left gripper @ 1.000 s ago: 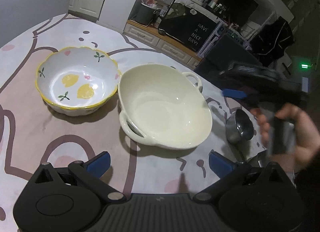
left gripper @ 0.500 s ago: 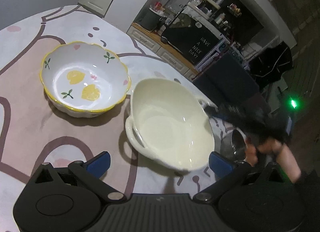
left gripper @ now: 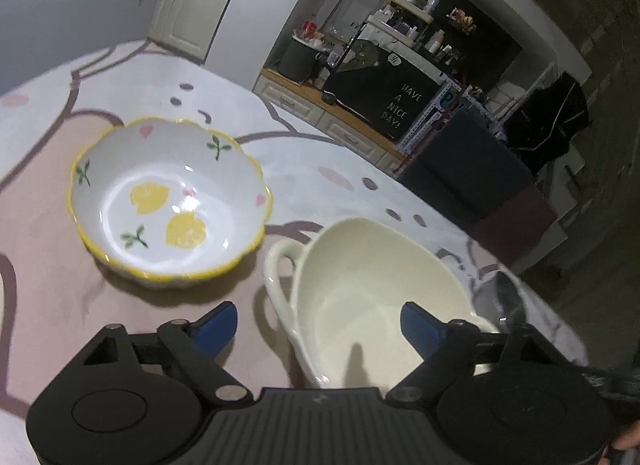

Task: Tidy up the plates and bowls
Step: 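Move both grippers to the rim of the cream two-handled bowl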

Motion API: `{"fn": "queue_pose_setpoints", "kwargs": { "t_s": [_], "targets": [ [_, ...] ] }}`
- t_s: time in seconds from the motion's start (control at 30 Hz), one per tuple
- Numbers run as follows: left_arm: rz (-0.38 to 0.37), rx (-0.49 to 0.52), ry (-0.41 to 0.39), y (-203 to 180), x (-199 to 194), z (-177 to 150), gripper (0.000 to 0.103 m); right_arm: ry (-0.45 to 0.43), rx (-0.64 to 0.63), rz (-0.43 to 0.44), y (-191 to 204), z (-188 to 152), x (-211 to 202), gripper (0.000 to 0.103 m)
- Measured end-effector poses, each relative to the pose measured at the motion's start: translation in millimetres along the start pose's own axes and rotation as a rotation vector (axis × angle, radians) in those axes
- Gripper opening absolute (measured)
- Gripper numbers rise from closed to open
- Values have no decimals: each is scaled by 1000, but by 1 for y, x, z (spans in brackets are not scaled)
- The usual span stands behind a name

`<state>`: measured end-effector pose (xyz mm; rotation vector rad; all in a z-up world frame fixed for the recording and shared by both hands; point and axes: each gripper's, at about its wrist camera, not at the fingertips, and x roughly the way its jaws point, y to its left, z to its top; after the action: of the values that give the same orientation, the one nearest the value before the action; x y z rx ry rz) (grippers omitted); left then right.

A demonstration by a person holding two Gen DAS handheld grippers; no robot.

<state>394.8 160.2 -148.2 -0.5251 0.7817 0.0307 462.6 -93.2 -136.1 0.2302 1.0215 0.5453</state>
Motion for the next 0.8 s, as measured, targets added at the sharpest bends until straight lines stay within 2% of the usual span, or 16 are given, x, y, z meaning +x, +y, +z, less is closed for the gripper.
{"fn": "queue_pose_setpoints", "kwargs": {
  "t_s": [0.17, 0.23, 0.43, 0.47, 0.5, 0.53, 0.57, 0.67, 0.73, 0.8],
  "targets": [
    [13, 6, 19, 9, 9, -1, 76, -117, 166, 71, -17, -13, -6, 25],
    [12, 10, 11, 10, 10, 0, 75, -124, 201, 59, -19, -15, -3, 14],
    [-11, 23, 1, 10, 12, 1, 75, -118, 168, 27, -16, -18, -13, 10],
    [-17, 32, 2, 8, 14, 1, 75, -120, 162, 24, -17, -18, -16, 0],
    [-22, 41, 4, 6, 16, 2, 75, -141, 151, 4, -18, -19, -22, 0],
    [-29, 52, 6, 3, 18, 2, 74, -164, 124, -91, -19, -18, -24, 0],
    [-35, 68, 8, 0, 21, 3, 74, -189, 121, -123, -25, -16, -29, 0],
    [-41, 106, 12, -8, 27, 5, 69, -191, 267, -33, -54, -15, -38, 0],
    [-37, 115, 15, -9, 29, 5, 64, -210, 231, -17, -50, -17, -42, 4],
    [-34, 111, 21, -8, 30, 5, 63, -192, 233, 52, -47, -17, -39, 12]
  ]
}}
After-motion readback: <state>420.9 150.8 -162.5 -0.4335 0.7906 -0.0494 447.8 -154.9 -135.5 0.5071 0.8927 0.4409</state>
